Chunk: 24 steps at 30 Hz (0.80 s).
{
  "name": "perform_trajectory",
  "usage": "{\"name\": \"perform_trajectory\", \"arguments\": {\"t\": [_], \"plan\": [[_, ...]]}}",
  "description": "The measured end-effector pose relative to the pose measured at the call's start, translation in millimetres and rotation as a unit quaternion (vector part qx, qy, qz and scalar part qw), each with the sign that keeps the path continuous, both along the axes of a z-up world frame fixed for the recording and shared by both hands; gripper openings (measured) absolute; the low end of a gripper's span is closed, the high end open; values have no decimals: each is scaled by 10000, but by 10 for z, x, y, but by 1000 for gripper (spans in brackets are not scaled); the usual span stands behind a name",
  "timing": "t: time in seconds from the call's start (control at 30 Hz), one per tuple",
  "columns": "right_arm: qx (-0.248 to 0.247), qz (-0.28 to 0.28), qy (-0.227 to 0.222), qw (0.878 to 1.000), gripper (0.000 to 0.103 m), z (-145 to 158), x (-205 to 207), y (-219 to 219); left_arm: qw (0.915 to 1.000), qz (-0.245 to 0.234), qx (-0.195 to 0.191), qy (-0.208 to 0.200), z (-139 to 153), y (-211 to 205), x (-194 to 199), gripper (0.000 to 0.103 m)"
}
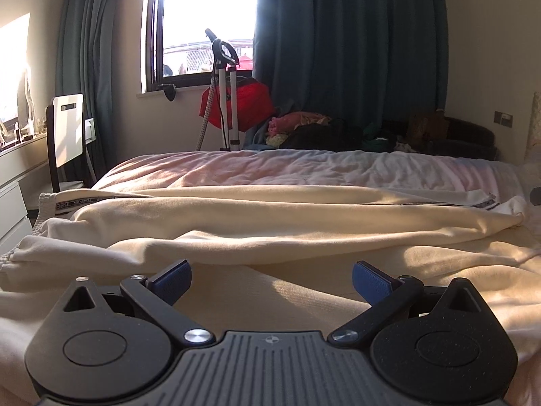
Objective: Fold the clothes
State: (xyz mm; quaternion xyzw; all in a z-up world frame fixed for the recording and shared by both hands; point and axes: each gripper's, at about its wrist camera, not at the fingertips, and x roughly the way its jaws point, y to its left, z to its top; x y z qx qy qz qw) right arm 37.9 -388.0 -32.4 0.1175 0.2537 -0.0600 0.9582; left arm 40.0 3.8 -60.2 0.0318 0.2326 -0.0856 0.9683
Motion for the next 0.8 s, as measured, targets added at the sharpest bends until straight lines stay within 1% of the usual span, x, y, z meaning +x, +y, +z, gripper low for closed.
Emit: {"name": "perform_trajectory", "arguments": {"t": [0.1, 0.17, 0.27, 0.33, 0.4, 0.47, 0.57, 0.63, 0.7, 0.8], "plan": [[-184, 40, -50, 9998, 97, 38, -144, 99, 9986, 332, -181, 373, 12, 217, -84, 102], [-186, 9, -7, 9998, 97, 29, -200, 121, 9951, 704, -218, 661, 32, 422, -90, 102], [-156, -21, 21, 9999, 97, 28, -253, 128, 9851, 1314, -237, 1085, 81, 763, -68, 102], [-256, -55, -25, 9997, 97, 40, -282, 141, 9764, 1680, -503, 1263, 155, 1041, -76, 102], [-325, -105, -47, 9994, 97, 42, -300, 139, 9651, 2060, -795, 1407, 232, 1328, -87, 102], [-289, -171, 15, 9994, 97, 21, -291, 96, 9528, 2426, -1033, 1508, 304, 1589, -88, 102], [-260, -306, 129, 9991, 97, -16, -264, 33, 9337, 2929, -1273, 1618, 387, 1935, -75, 102], [-247, -390, 193, 9987, 97, -39, -248, -4, 9189, 3412, -1199, 1576, 438, 2129, -90, 102], [-199, -445, 222, 9986, 97, -54, -240, -48, 9018, 3943, -998, 1461, 461, 2343, -80, 102], [-87, -483, 186, 9986, 97, -57, -240, -99, 8813, 4427, -880, 1402, 394, 2650, -40, 102]]}}
